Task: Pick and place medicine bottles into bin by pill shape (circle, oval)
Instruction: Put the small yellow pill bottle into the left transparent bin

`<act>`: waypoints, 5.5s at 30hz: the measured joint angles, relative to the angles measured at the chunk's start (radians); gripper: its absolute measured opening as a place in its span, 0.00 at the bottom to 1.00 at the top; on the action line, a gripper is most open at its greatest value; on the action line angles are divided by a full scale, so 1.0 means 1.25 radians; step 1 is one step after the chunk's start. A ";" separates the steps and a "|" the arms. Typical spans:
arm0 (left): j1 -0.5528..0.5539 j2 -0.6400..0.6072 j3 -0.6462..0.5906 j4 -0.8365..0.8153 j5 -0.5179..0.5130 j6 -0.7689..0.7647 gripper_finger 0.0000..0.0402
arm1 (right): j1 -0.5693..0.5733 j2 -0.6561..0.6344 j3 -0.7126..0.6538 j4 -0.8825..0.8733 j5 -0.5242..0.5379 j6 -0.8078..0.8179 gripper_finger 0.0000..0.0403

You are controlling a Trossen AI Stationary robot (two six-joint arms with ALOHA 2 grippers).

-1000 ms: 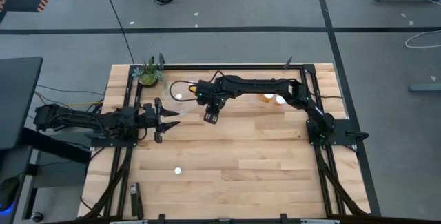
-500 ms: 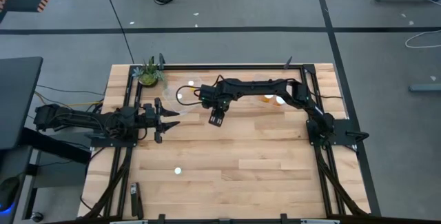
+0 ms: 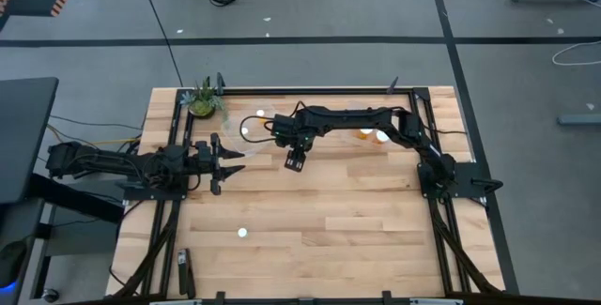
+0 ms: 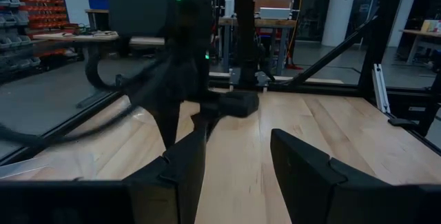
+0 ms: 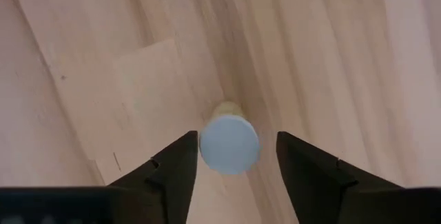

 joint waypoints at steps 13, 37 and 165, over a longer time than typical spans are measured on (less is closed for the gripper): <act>0.000 0.000 0.000 0.026 0.000 -0.013 0.43 | 0.020 -0.091 0.011 -0.020 0.080 0.012 0.56; 0.004 0.139 0.190 -0.214 -0.003 -0.004 0.43 | 0.120 -0.467 -0.573 0.381 0.168 0.094 0.56; 0.281 1.252 0.894 -0.448 0.693 0.544 0.60 | 0.363 -0.890 -0.962 0.549 0.476 0.228 0.56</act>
